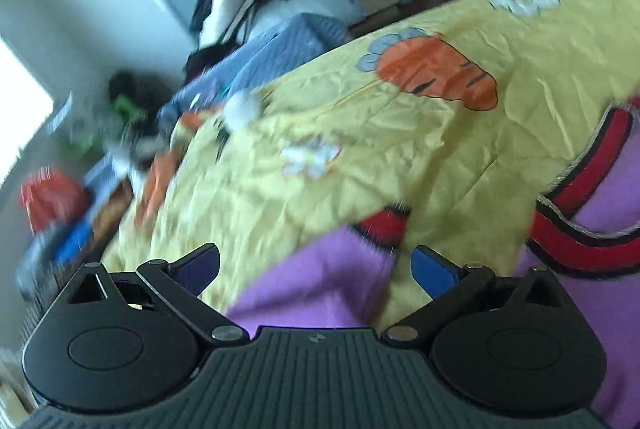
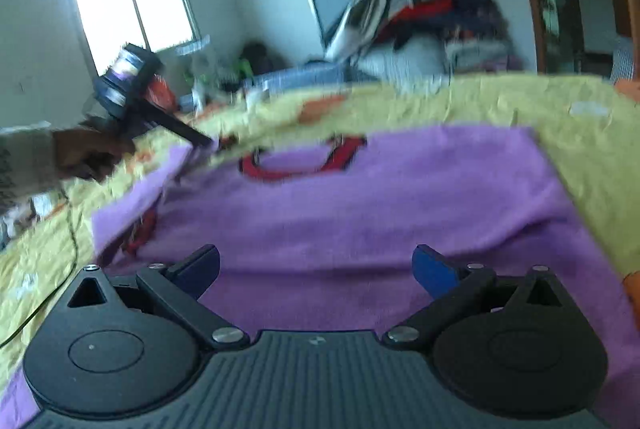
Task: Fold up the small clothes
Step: 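Move the left tool to the other sleeve cuff and grasp it, then fold the held sleeve across the body with the left tool and release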
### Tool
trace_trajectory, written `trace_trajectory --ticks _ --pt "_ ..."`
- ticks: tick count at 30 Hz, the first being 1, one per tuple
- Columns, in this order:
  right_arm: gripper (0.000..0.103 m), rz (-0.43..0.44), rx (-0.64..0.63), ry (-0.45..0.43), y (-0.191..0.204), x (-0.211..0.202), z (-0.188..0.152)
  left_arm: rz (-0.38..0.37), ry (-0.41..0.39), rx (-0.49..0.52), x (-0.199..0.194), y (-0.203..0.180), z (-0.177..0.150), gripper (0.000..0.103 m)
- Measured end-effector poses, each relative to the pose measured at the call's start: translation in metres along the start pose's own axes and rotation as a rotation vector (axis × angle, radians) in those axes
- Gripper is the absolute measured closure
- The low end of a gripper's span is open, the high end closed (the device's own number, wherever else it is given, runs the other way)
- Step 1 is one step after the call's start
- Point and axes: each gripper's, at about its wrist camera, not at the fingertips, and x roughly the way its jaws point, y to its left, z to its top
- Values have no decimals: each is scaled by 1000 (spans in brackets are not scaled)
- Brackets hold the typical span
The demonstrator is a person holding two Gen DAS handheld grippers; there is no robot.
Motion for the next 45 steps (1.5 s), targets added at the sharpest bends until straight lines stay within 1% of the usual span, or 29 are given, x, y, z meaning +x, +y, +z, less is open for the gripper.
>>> trace_trajectory --ticks 2,3,4,5,6,7,10,11,12,13,15,17,19,21,22,24,26,28,30,31,33,35,38,39,40,41,45 --pt "0 -10 7 19 0 5 0 47 12 76 13 -18 6 11" --pt "0 -12 5 19 0 6 0 51 26 103 21 -26 8 15" --pt "0 -8 3 20 1 6 0 51 43 120 29 -32 8 28" --pt "0 -9 0 22 2 7 0 58 39 106 33 -34 6 52" --pt "0 -13 -2 19 2 7 0 45 58 61 38 -29 7 67" --pt "0 -12 -2 13 2 6 -1 25 91 -5 42 -21 6 90" --pt "0 -28 8 3 0 5 -2 -92 88 -244 36 17 -10 91" --pt "0 -26 11 4 -1 6 -1 -111 86 -311 33 30 -16 91" --pt "0 -27 14 3 -1 6 -1 -134 74 -397 27 48 -25 91" --pt "0 -34 18 4 -2 7 -1 -170 46 -492 17 68 -37 91" --pt "0 -34 25 16 -4 9 0 -192 5 -613 -7 102 -58 91" --pt "0 -32 26 16 -4 10 0 -226 -46 -728 -37 139 -89 92" --pt "0 -30 22 20 -4 11 0 -255 -88 -847 -75 174 -128 92" --pt "0 -34 20 25 -4 12 0 -305 -137 -950 -115 202 -174 93" --pt "0 -31 19 29 -4 12 0 -331 -164 -1010 -139 213 -205 93" --pt "0 -24 14 37 -3 13 1 -339 -172 -1074 -173 226 -246 93" --pt "0 -22 6 40 -2 14 0 -368 -198 -1171 -208 235 -298 95" --pt "0 -6 -1 56 -1 16 0 -333 -193 -1248 -237 240 -347 95" --pt "0 -11 -4 66 0 17 0 -327 -207 -1345 -260 243 -400 95" --pt "0 0 -5 80 0 19 0 -319 -213 -1387 -270 244 -423 95" --pt "0 15 -8 111 1 24 0 -290 -200 -1443 -283 249 -461 96" --pt "0 11 -7 128 1 26 0 -265 -198 -1478 -297 253 -495 96" --pt "0 13 -2 150 1 29 -1 -218 -187 -1486 -315 253 -533 96" --pt "0 11 -1 152 0 30 -1 -231 -193 -1510 -319 251 -545 96" --pt "0 11 -3 155 1 30 -1 -227 -193 -1517 -323 248 -553 96" --pt "0 12 -7 159 1 31 -1 -218 -174 -1526 -323 242 -562 96" --pt "0 6 -26 179 4 33 -2 -260 -115 -1582 -310 217 -586 96"
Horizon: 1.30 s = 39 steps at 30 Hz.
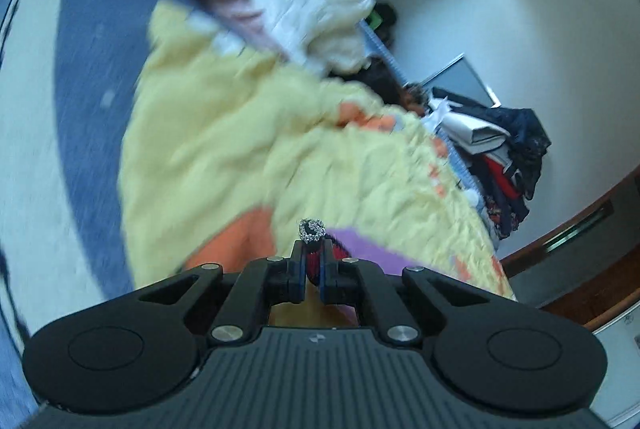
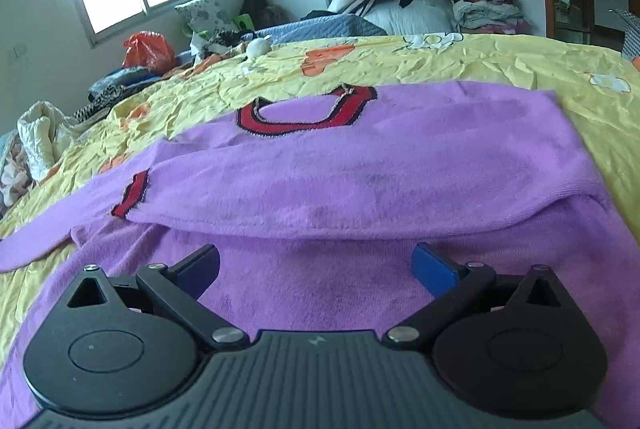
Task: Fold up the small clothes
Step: 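Fold the held sleeve across the body with the left tool and release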
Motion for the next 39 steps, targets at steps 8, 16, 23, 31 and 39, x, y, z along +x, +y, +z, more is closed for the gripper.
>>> trace_trajectory --ticks 8,16,23,31,39 --pt "0 8 39 -16 2 -19 -2 -92 -71 -14 -5 -31 0 97" --pt "0 81 93 2 27 -65 -28 -232 -9 84 13 -171 8 97" --pt "0 69 198 -26 22 -98 -55 -388 147 56 97 -298 -48 97" --pt "0 7 303 -49 -3 -121 -72 -423 280 93 203 -432 -154 97" --pt "0 -28 332 -49 -21 -134 -81 -408 424 229 276 -525 -281 97"
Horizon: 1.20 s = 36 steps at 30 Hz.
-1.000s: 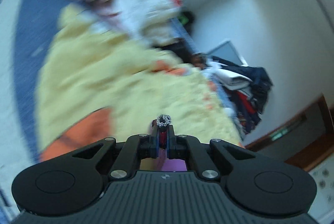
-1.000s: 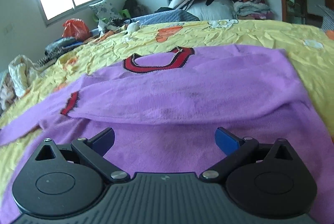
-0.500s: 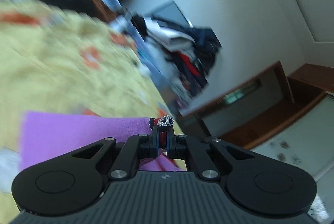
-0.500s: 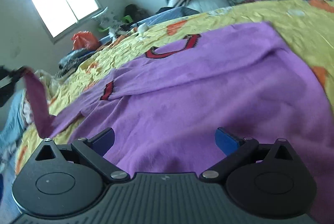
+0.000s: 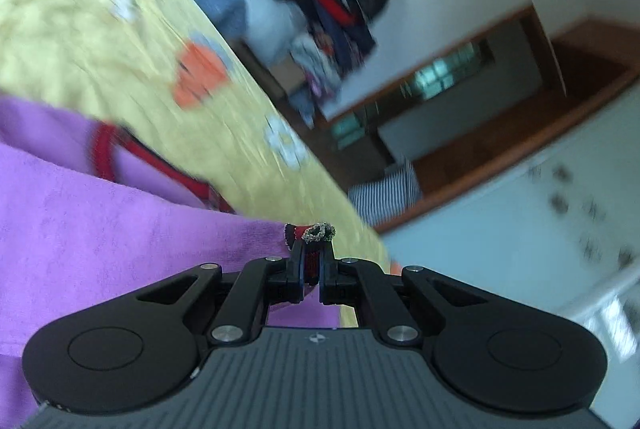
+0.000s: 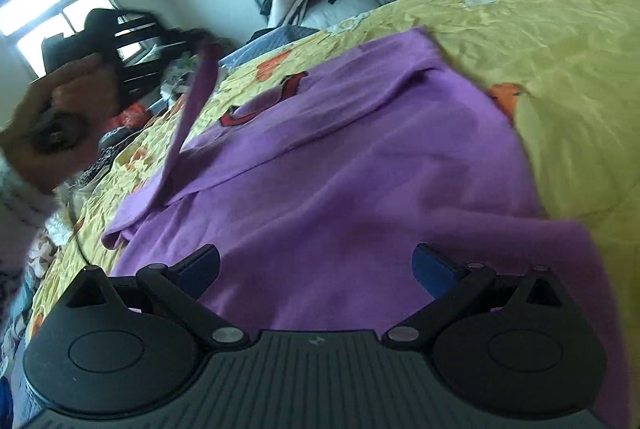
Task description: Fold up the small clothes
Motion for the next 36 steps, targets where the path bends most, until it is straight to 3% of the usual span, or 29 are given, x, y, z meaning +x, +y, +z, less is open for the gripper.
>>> trace_trajectory --ticks 7,12,16,17,18,19,20,21,23,25,27,30,32,35,36 --pt "0 -36 14 -19 -15 -9 5 -14 138 66 75 -30 -54 97" --pt "0 -44 15 -19 -18 -7 8 -7 196 44 111 -23 -66 97" --pt "0 -66 1 -20 -22 -3 19 -27 290 18 139 -16 -79 97" --pt "0 -75 3 -22 -24 -2 23 -23 316 24 146 -14 -84 94" --pt "0 -84 7 -29 -26 0 28 -22 345 28 151 -13 -87 85" --pt "0 -92 5 -31 -28 2 34 -23 375 24 158 -8 -90 61" --pt "0 -97 1 -32 -29 4 39 -39 379 11 159 -4 -91 56" --pt "0 -99 4 -39 -32 6 45 -63 370 -4 155 -1 -90 55" --pt "0 -94 15 -66 -39 8 58 -78 343 -8 139 1 -83 31" --pt "0 -70 34 -91 -47 14 76 -90 287 21 110 4 -68 19" --pt "0 1 78 -112 -62 24 97 -84 227 86 75 9 -51 14" --pt "0 28 57 -120 -70 47 128 40 147 195 21 33 -29 6" --pt "0 59 -28 -119 -66 68 144 131 103 257 -10 56 -20 6" --pt "1 -10 -222 -114 -49 98 157 277 45 365 -47 88 -13 3" --pt "6 -8 -245 -103 -47 108 161 322 36 398 -54 98 -11 3"
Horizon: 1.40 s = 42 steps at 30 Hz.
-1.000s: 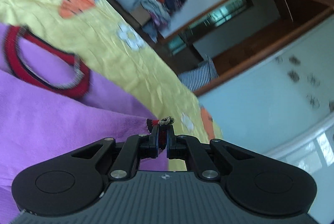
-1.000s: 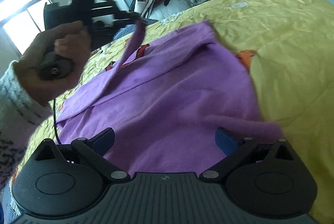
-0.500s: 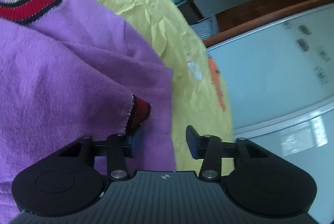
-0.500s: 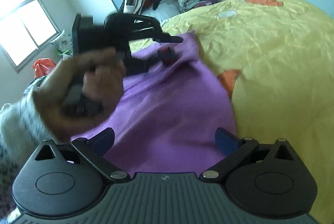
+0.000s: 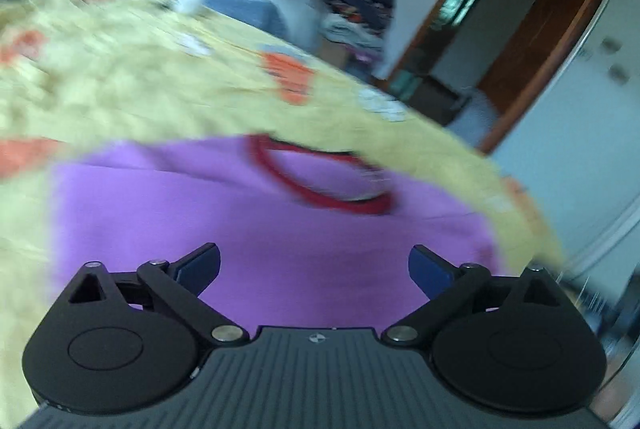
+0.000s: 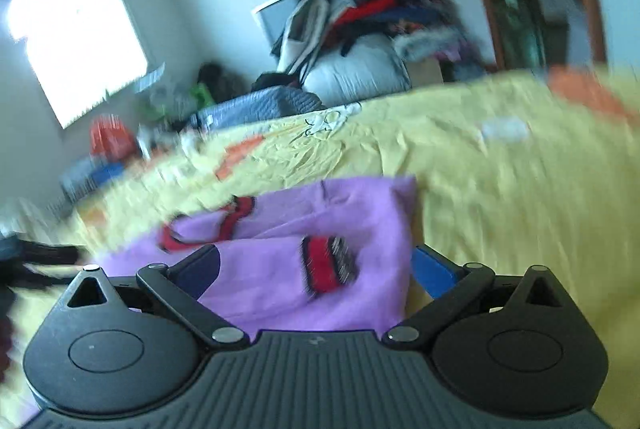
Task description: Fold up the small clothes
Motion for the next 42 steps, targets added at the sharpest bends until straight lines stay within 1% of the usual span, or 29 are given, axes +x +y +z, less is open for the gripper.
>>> trace_trajectory --ticks 1,2,3,4,5,6,7,8,9,13,16,18,19,21,22,23,24,25,26,27,29,31,33,35,36,38,40,41,42 --pt "11 20 14 22 -2 9 4 53 2 35 -1 10 -5 3" --pt "21 43 50 65 -5 21 7 79 12 56 -2 18 -8 3" --pt "32 52 79 113 -7 32 9 94 28 71 0 24 -12 3" --pt "38 37 96 161 -9 43 9 102 44 75 3 29 -16 3" --pt "48 21 96 183 -6 45 5 103 60 72 6 34 -21 3" --pt "55 23 92 200 -6 50 2 104 75 71 7 39 -26 3" --pt "57 27 80 200 -4 50 -1 110 72 79 7 43 -31 3" --pt "74 8 63 192 -3 50 -2 113 50 107 4 44 -35 2" --pt "98 -14 55 195 -2 50 -3 116 48 133 4 44 -38 1" --pt "99 31 84 153 1 37 14 146 52 192 3 37 -42 0" --pt "100 54 61 107 12 24 42 125 56 154 5 42 -37 0" --pt "100 26 24 85 20 13 55 107 60 138 1 44 -38 0" --pt "100 -3 -11 95 22 9 56 98 65 133 0 45 -37 0" --pt "100 -120 -102 178 22 15 42 90 77 135 -4 44 -39 0" --pt "99 -176 -149 259 18 23 30 89 87 142 -4 44 -38 0" --pt "97 -172 -143 334 10 27 20 86 94 150 -5 44 -38 0" --pt "87 -164 -113 352 4 24 14 83 103 158 -6 44 -38 0" --pt "78 -163 -89 329 -2 17 10 77 112 164 -7 44 -38 0" --pt "53 -165 -70 293 -7 10 9 71 118 167 -8 45 -37 0" --pt "43 -150 -35 248 -12 4 11 68 121 167 -10 45 -37 0" --pt "44 -76 31 199 -20 1 18 49 116 145 -14 48 -34 0" --pt "45 -89 17 171 -16 9 27 43 93 114 -19 50 -31 0" --pt "60 -48 -14 155 -6 20 31 44 68 100 -22 49 -28 0" --pt "66 35 -37 174 12 35 27 40 52 94 -19 47 -25 0" --pt "67 58 -80 179 24 41 23 44 48 94 -16 45 -23 0" --pt "67 16 -222 225 53 55 10 78 57 117 -6 40 -22 0" --pt "69 -134 -393 245 65 69 -9 204 110 200 13 34 -27 0" --pt "57 -167 -421 209 62 67 -12 236 95 251 16 33 -32 0" --pt "32 -211 -380 204 53 66 -9 235 84 276 15 33 -36 0"
